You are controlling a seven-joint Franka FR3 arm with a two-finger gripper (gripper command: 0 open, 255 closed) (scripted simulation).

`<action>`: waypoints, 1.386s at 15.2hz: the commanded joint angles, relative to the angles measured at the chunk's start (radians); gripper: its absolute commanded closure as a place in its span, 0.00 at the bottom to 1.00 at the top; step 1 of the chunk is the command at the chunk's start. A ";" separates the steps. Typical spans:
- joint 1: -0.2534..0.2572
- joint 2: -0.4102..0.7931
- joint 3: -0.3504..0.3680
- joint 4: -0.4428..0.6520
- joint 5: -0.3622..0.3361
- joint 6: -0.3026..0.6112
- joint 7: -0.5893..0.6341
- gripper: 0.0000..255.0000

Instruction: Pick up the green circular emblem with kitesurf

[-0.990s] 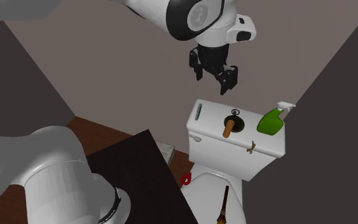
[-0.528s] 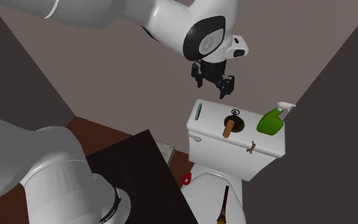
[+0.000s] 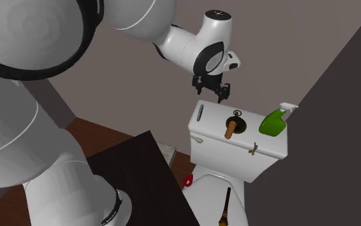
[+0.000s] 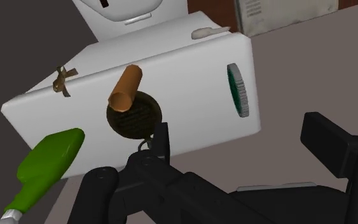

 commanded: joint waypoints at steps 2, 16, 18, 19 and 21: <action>0.016 0.108 0.010 0.045 -0.029 0.053 0.001 0.00; 0.121 0.537 -0.004 0.298 -0.156 0.193 0.008 0.00; 0.125 0.561 -0.010 0.305 -0.161 0.210 0.011 0.00; 0.128 0.574 -0.014 0.308 -0.164 0.219 0.013 0.00; 0.134 0.605 -0.022 0.319 -0.170 0.240 0.017 0.00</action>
